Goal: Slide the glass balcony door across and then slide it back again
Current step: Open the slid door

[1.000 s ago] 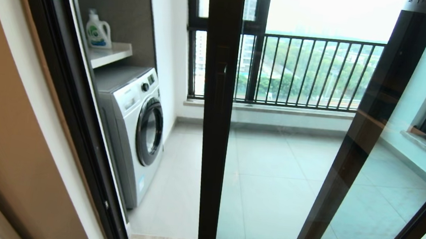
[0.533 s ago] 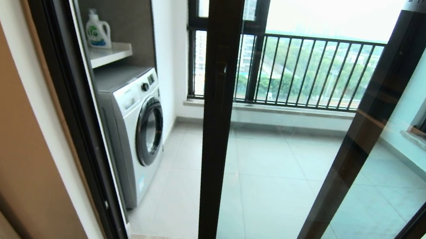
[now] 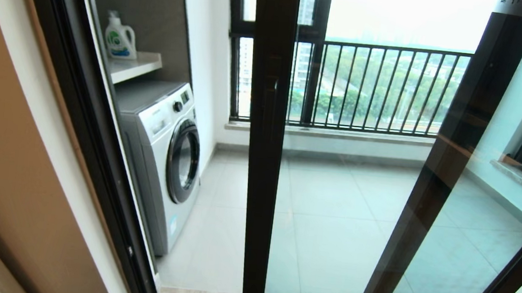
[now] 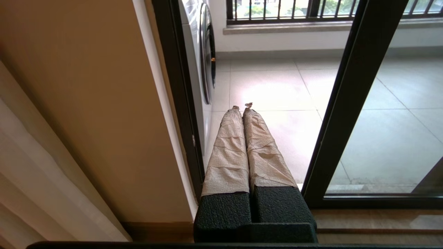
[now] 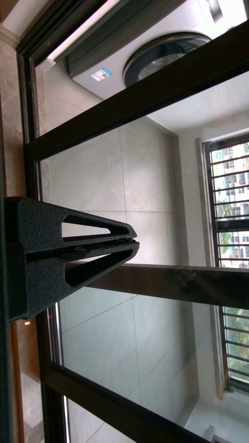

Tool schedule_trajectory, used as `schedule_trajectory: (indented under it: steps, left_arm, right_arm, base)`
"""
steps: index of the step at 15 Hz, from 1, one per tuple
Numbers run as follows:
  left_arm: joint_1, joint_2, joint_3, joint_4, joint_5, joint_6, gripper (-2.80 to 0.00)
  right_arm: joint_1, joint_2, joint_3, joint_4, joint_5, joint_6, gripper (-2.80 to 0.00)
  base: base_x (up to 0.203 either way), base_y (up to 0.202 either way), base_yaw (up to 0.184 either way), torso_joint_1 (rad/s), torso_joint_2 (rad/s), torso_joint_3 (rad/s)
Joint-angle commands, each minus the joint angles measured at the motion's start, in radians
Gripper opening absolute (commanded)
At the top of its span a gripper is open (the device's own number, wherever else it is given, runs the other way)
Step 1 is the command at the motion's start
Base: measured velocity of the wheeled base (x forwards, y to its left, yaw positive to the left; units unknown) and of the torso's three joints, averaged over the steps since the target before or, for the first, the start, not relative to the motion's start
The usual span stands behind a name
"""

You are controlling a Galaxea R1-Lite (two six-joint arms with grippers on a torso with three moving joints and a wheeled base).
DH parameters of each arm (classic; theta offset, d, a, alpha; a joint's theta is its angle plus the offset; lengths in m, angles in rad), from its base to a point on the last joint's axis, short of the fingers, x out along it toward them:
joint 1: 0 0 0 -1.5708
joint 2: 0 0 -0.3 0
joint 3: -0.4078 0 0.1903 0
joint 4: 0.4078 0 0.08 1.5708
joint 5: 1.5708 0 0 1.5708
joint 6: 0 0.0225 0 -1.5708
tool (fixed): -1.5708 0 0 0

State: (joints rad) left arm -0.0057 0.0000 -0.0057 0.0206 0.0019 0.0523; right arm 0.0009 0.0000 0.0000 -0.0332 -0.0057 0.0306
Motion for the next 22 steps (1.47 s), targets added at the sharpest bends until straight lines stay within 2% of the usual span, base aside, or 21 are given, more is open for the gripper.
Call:
schedule_trajectory:
  steps: [1, 5, 14, 15, 17, 18, 22]
  left_arm:
    - [0.000, 0.003, -0.002, -0.001, 0.000, -0.001, -2.80]
    - [0.000, 0.003, 0.000, -0.010, 0.001, -0.043, -2.80]
    - [0.001, 0.003, 0.001, -0.013, 0.001, -0.045, -2.80]
    - [0.000, 0.003, 0.001, -0.013, 0.001, -0.045, -2.80]
    - [0.000, 0.003, 0.001, -0.013, 0.002, -0.045, -2.80]
    - [0.001, 0.003, 0.001, -0.013, 0.001, -0.045, -2.80]
    - [0.000, 0.003, 0.001, -0.013, 0.001, -0.045, -2.80]
  right_arm:
    - [-0.001, 0.000, 0.012, -0.001, 0.000, 0.000, -2.80]
    - [0.001, 0.000, 0.012, -0.001, 0.000, 0.000, -2.80]
    - [0.001, 0.000, 0.012, -0.001, 0.000, 0.000, -2.80]
    - [0.000, 0.000, 0.011, -0.001, 0.008, -0.017, -2.80]
    - [-0.001, 0.000, 0.009, 0.003, 0.022, -0.151, -2.80]
    - [-0.001, 0.013, -0.016, 0.005, 0.046, -0.155, -2.80]
    - [0.000, 0.309, -0.254, 0.004, 0.163, -0.032, -2.80]
  base:
    - [0.000, 0.000, 0.000, 0.000, 0.00, 0.000]
    - [0.000, 0.000, 0.000, 0.000, 0.00, 0.000]
    - [0.000, 0.000, 0.000, 0.000, 0.00, 0.000]
    - [0.000, 0.000, 0.000, 0.000, 0.00, 0.000]
    - [0.000, 0.000, 0.000, 0.000, 0.00, 0.000]
    - [0.000, 0.000, 0.000, 0.000, 0.00, 0.000]
    - [0.000, 0.000, 0.000, 0.000, 0.00, 0.000]
